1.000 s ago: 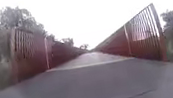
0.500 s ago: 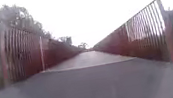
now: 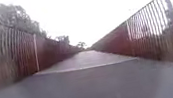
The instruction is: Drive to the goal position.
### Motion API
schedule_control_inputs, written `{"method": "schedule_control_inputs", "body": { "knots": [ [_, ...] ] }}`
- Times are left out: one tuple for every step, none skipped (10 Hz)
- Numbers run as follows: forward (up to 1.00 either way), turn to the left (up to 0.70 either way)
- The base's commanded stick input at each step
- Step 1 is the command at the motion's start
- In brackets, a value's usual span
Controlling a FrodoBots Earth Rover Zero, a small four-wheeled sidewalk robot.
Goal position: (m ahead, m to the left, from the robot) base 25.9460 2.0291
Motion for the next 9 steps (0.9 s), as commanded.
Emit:
{"method": "schedule_control_inputs", "body": {
  "knots": [
    [0.7, -0.14],
    [0.7, -0.14],
    [0.7, -0.14],
    [0.7, -0.14],
    [0.7, -0.14],
    [0.7, -0.14],
    [0.7, -0.14],
    [0.7, -0.14],
    [0.7, -0.14]
  ]
}}
